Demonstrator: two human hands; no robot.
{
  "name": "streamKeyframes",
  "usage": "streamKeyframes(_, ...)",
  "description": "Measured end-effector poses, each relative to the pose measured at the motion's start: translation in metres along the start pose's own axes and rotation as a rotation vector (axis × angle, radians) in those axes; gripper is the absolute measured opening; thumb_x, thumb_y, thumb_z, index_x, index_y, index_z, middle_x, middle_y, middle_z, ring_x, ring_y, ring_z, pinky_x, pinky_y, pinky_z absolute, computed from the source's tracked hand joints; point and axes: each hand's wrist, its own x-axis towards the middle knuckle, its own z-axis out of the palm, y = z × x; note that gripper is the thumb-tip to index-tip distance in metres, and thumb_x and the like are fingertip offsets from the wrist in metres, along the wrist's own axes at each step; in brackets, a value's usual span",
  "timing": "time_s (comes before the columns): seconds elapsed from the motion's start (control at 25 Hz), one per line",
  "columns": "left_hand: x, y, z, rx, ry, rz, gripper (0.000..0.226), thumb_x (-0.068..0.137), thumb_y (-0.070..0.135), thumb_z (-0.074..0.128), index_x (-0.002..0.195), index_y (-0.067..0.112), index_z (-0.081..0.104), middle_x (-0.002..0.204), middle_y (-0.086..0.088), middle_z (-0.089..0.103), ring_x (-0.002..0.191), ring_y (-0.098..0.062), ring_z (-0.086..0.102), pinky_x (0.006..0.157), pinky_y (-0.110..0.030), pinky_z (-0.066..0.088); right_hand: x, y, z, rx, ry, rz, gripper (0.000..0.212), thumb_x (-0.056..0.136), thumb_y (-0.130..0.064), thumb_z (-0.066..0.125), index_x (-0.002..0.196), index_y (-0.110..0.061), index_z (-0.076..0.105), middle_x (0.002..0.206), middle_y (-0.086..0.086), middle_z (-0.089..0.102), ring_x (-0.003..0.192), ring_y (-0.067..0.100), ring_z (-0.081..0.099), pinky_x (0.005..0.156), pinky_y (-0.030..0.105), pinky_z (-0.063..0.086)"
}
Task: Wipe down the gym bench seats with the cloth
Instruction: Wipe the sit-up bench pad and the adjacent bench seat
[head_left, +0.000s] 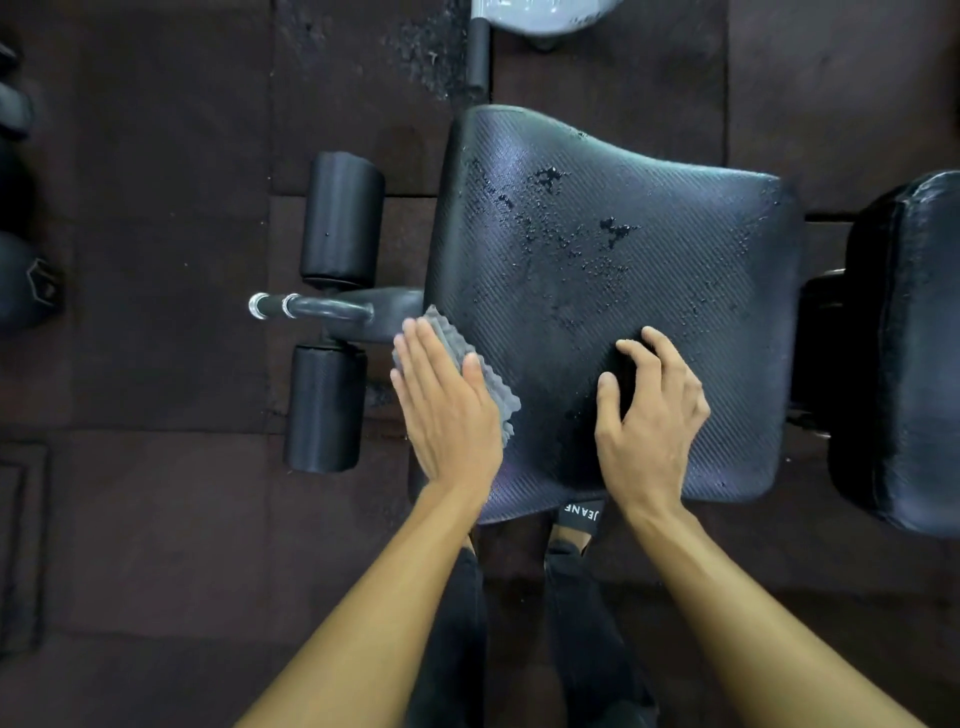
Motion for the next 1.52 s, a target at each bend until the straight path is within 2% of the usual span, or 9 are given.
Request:
streamKeyframes(0.12,0.039,0.021,-0.001,0.069,0.025,0.115,0.066,0.101,0.042,0.012,0.155,0.004,0.009,0.164,-0.012,0.009,0.152,-0.025,0.008,0.124,-0.041,0.008,0.032,-0.006,-0.001,-0.011,0.103,0.002,0.023,0.096,-0.026,0.055,0.118,-0.023,0.064,0.135,-0.004,0.052,0.123,0.016,0.044,0.107,0.036,0.022)
streamKeyframes(0.36,0.110,0.061,-0.001,0.106,0.021,0.234,0.063,0.105,0.039,0.019,0.156,0.006,0.003,0.165,-0.009,0.001,0.153,-0.022,-0.001,0.125,-0.040,0.004,0.112,-0.005,0.002,-0.062,0.056,-0.015,0.041,0.100,-0.033,0.049,0.139,-0.024,0.049,0.159,-0.003,0.033,0.146,0.017,0.028,0.121,0.045,0.010)
streamKeyframes(0.52,0.167,0.096,-0.003,0.117,0.037,0.309,0.062,0.106,0.037,0.022,0.156,0.007,0.003,0.165,-0.010,0.001,0.153,-0.023,-0.001,0.125,-0.041,0.003,0.111,-0.004,0.010,-0.105,0.079,-0.001,0.044,0.098,-0.033,0.049,0.141,-0.023,0.046,0.159,-0.002,0.031,0.147,0.018,0.026,0.121,0.047,0.012)
streamKeyframes(0.64,0.189,0.118,0.003,0.255,0.079,0.385,0.060,0.106,0.037,0.019,0.156,0.007,0.007,0.165,-0.008,0.004,0.153,-0.024,0.001,0.124,-0.042,0.004,0.113,-0.002,0.014,-0.097,0.095,0.006,0.044,0.097,-0.032,0.051,0.139,-0.023,0.047,0.159,-0.003,0.032,0.145,0.017,0.027,0.121,0.047,0.012)
streamKeyframes(0.84,0.167,0.138,0.012,0.329,0.076,0.491,0.060,0.105,0.037,0.017,0.156,0.006,0.009,0.165,-0.010,0.006,0.153,-0.025,0.003,0.124,-0.045,0.003,0.113,0.000,0.009,0.020,0.075,0.000,0.042,0.097,-0.031,0.053,0.138,-0.024,0.050,0.158,-0.005,0.034,0.145,0.016,0.028,0.122,0.045,0.009)
streamKeyframes(1.08,0.062,0.107,0.023,0.315,0.024,0.672,0.060,0.107,0.037,0.022,0.156,0.005,0.010,0.165,-0.011,0.007,0.153,-0.024,0.004,0.124,-0.046,0.011,0.113,0.009,-0.017,0.236,0.098,-0.008,0.040,0.098,-0.021,0.052,0.138,-0.019,0.052,0.151,-0.003,0.045,0.140,0.010,0.038,0.120,0.048,0.020)
streamKeyframes(1.16,0.036,0.081,0.017,0.341,-0.006,0.663,0.061,0.106,0.035,0.026,0.156,0.006,0.010,0.165,-0.011,0.007,0.153,-0.024,0.005,0.124,-0.045,0.010,0.105,0.021,-0.024,0.165,0.143,0.047,0.039,0.099,-0.023,0.052,0.138,-0.019,0.052,0.154,-0.002,0.041,0.143,0.013,0.035,0.122,0.045,0.015)
streamKeyframes(1.28,0.045,0.061,0.009,0.366,0.026,0.519,0.062,0.103,0.037,0.022,0.156,0.006,0.011,0.164,-0.013,0.009,0.152,-0.025,0.007,0.123,-0.045,0.009,0.094,0.045,-0.031,0.048,0.121,0.137,0.044,0.100,-0.028,0.051,0.142,-0.021,0.046,0.159,-0.001,0.032,0.147,0.017,0.028,0.122,0.047,0.012)
streamKeyframes(1.52,0.111,0.123,0.015,0.276,0.025,0.369,0.063,0.105,0.040,0.017,0.156,0.006,0.003,0.165,-0.011,0.000,0.152,-0.026,-0.003,0.124,-0.046,-0.001,0.089,0.059,-0.028,0.005,0.047,0.106,0.052,0.102,-0.030,0.046,0.152,-0.022,0.032,0.166,-0.002,0.017,0.153,0.017,0.010,0.123,0.044,0.006)
